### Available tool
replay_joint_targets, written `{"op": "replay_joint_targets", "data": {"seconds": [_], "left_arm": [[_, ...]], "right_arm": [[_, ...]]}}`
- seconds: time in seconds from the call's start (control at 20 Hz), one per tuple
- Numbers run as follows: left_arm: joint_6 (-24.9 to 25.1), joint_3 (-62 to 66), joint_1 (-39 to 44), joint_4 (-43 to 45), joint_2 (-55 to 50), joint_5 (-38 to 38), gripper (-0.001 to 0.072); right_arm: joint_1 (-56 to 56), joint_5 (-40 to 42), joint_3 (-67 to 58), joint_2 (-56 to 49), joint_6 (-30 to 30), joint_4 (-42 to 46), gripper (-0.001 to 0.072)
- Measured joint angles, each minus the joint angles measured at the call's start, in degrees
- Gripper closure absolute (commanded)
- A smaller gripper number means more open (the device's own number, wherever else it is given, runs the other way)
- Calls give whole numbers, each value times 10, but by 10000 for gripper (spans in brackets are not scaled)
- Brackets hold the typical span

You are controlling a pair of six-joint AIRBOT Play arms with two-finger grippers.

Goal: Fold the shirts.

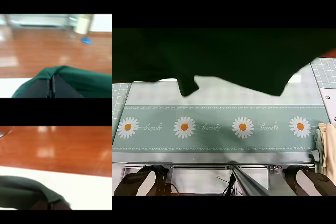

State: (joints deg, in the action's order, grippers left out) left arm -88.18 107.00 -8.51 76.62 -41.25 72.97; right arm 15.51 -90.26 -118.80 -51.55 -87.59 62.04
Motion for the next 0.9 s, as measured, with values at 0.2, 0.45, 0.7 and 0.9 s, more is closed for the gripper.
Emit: {"op": "replay_joint_targets", "data": {"seconds": [0.2,0.45,0.7,0.9], "left_arm": [[-15,13,0,94,83,76,684],[-23,-30,0,144,116,121,684],[-27,-197,0,134,97,117,684],[-25,-350,0,90,24,17,684]], "right_arm": [[0,-52,-4,68,-17,38,686],[0,-90,34,93,-35,38,686],[0,-44,203,98,-26,3,686],[-1,73,393,66,12,-8,686]]}}
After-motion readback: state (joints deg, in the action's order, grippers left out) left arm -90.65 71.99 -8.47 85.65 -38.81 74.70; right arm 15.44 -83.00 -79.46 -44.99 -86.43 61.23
